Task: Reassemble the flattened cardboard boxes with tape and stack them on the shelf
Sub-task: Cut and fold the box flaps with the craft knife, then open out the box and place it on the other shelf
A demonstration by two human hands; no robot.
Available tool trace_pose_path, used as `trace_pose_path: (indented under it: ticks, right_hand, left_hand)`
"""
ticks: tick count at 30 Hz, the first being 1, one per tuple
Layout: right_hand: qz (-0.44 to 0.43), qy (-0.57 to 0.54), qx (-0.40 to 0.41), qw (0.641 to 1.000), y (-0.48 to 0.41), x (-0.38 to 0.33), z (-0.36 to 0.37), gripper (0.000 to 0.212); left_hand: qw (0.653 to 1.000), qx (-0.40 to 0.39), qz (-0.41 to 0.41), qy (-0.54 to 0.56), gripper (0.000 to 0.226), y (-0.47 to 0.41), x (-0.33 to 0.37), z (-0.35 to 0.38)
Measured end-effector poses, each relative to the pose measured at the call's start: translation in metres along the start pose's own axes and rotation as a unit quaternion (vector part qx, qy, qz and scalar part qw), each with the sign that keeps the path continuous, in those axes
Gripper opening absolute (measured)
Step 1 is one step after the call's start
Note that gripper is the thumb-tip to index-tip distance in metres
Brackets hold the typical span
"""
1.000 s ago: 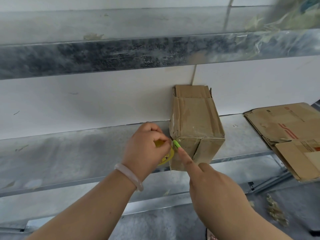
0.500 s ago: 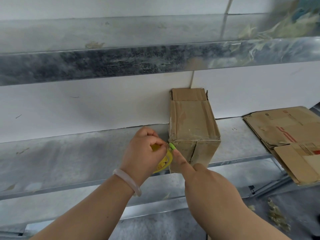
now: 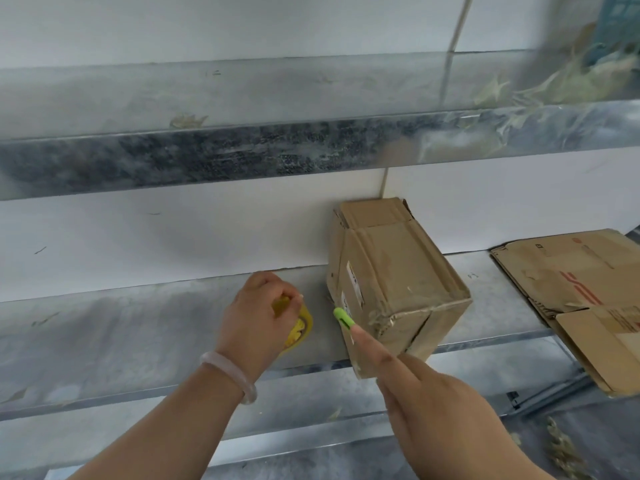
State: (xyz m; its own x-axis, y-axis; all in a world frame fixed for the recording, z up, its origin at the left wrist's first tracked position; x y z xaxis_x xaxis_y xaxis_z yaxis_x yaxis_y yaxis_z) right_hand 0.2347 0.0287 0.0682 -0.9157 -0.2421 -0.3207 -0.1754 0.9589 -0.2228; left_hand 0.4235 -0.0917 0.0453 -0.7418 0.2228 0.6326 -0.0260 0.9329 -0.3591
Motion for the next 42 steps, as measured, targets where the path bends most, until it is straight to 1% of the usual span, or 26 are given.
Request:
trace_pose_path:
  ticks: [2, 4, 6, 7, 8, 9, 11, 14, 17, 20, 23, 25, 28, 29, 30, 31, 33, 34, 35, 36, 37, 38, 39, 40, 41, 42]
  right_hand:
    - [-0.046, -0.035, 0.042, 0.997, 0.009, 0.002, -0.012, 0.078]
    - [-0.044, -0.083, 0.114, 0.989, 0.018, 0.008, -0.039, 0.07]
    - [0.02, -0.133, 0.212, 0.968, 0.03, 0.032, -0.065, 0.061]
    - [0.061, -0.165, 0.261, 0.949, 0.037, 0.05, -0.074, 0.056]
    - [0.093, -0.19, 0.297, 0.931, 0.042, 0.068, -0.079, 0.052]
    - [0.107, -0.201, 0.309, 0.923, 0.043, 0.084, -0.081, 0.049]
    - [0.142, -0.162, 0.286, 0.934, 0.034, 0.117, -0.077, 0.044]
    - [0.238, -0.094, 0.167, 0.952, 0.01, 0.184, -0.037, 0.039]
    - [0.286, -0.047, 0.063, 0.955, -0.015, 0.234, 0.01, 0.035]
    - [0.313, -0.034, 0.006, 0.949, -0.032, 0.26, 0.042, 0.035]
    - [0.316, -0.029, -0.041, 0.947, -0.047, 0.276, 0.065, 0.033]
    - [0.304, -0.013, -0.068, 0.95, -0.055, 0.281, 0.077, 0.034]
    - [0.249, 0.082, -0.092, 0.961, -0.063, 0.282, 0.082, 0.038]
    - [0.238, 0.118, -0.106, 0.958, -0.063, 0.28, 0.08, 0.041]
    - [0.235, 0.122, -0.108, 0.958, -0.062, 0.278, 0.076, 0.047]
    - [0.239, 0.089, -0.091, 0.963, -0.061, 0.272, 0.068, 0.052]
    - [0.245, -0.078, -0.001, 0.966, -0.057, 0.252, 0.042, 0.052]
    - [0.239, -0.181, 0.056, 0.952, -0.054, 0.237, 0.026, 0.048]
    - [0.23, -0.282, 0.099, 0.926, -0.049, 0.217, 0.011, 0.044]
    - [0.22, -0.378, 0.125, 0.89, -0.045, 0.195, -0.001, 0.042]
    - [0.209, -0.464, 0.128, 0.851, -0.042, 0.173, -0.006, 0.042]
    - [0.196, -0.535, 0.11, 0.815, -0.041, 0.15, -0.006, 0.046]
    - [0.186, -0.578, 0.089, 0.789, -0.041, 0.133, -0.004, 0.058]
    - [0.184, -0.597, 0.073, 0.778, -0.042, 0.12, -0.001, 0.073]
    - [0.19, -0.602, 0.064, 0.773, -0.045, 0.113, 0.002, 0.079]
    - [0.197, -0.596, 0.063, 0.776, -0.048, 0.108, 0.003, 0.074]
  left_hand:
    - [0.998, 0.01, 0.038, -0.048, 0.005, 0.0, -0.003, 0.002]
    - [0.99, 0.023, 0.083, -0.109, 0.01, -0.001, -0.006, 0.006]
    - [0.979, 0.038, 0.122, -0.158, 0.021, -0.003, -0.007, 0.011]
    - [0.974, 0.045, 0.135, -0.175, 0.024, -0.005, -0.008, 0.013]
    - [0.971, 0.056, 0.145, -0.184, 0.024, -0.006, -0.011, 0.016]
    - [0.968, 0.068, 0.151, -0.188, 0.023, -0.009, -0.014, 0.018]
    - [0.962, 0.096, 0.163, -0.198, 0.02, -0.013, -0.021, 0.022]
    - [0.953, 0.105, 0.188, -0.215, 0.02, -0.011, -0.032, 0.036]
    - [0.968, 0.092, 0.142, -0.184, 0.023, 0.007, -0.047, 0.048]
    - [0.987, 0.058, 0.088, -0.117, 0.02, 0.029, -0.059, 0.059]
    - [0.989, 0.022, 0.101, -0.103, 0.016, 0.053, -0.059, 0.074]
    - [0.989, 0.019, 0.092, -0.112, 0.016, 0.065, -0.06, 0.078]
    - [0.99, 0.012, 0.06, -0.125, 0.013, 0.07, -0.06, 0.077]
    - [0.99, 0.005, 0.052, -0.133, 0.015, 0.071, -0.058, 0.076]
    - [0.989, -0.001, 0.044, -0.139, 0.021, 0.072, -0.054, 0.074]
    - [0.991, 0.0, 0.027, -0.134, 0.029, 0.072, -0.049, 0.069]
    - [0.996, 0.044, -0.052, -0.065, 0.037, 0.072, -0.03, 0.05]
    - [0.992, 0.083, -0.098, 0.009, 0.038, 0.071, -0.012, 0.039]
    - [0.977, 0.121, -0.135, 0.114, 0.038, 0.07, 0.012, 0.033]
    - [0.948, 0.137, -0.166, 0.234, 0.039, 0.069, 0.038, 0.035]
    - [0.915, 0.128, -0.188, 0.332, 0.045, 0.068, 0.065, 0.044]
    - [0.892, 0.111, -0.193, 0.393, 0.053, 0.067, 0.091, 0.055]
    - [0.886, 0.099, -0.183, 0.414, 0.059, 0.065, 0.112, 0.064]
    - [0.887, 0.102, -0.175, 0.416, 0.062, 0.063, 0.125, 0.07]
    - [0.884, 0.118, -0.177, 0.416, 0.06, 0.061, 0.13, 0.072]
    - [0.879, 0.137, -0.187, 0.416, 0.058, 0.058, 0.131, 0.07]
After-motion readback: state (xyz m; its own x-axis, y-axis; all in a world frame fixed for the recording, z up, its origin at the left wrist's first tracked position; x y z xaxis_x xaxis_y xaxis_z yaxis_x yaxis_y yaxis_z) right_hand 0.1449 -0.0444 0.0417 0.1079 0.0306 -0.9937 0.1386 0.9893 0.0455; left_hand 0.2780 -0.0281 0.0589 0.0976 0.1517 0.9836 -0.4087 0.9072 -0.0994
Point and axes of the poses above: each hand's wrist, its own y-axis away from the middle knuckle, its own z-axis out of the palm, x = y × z, the point moved 9 cm from there along -y, towards the middle knuckle, and after that the axes turned 7 degrees about x, right-handed, at the moved point
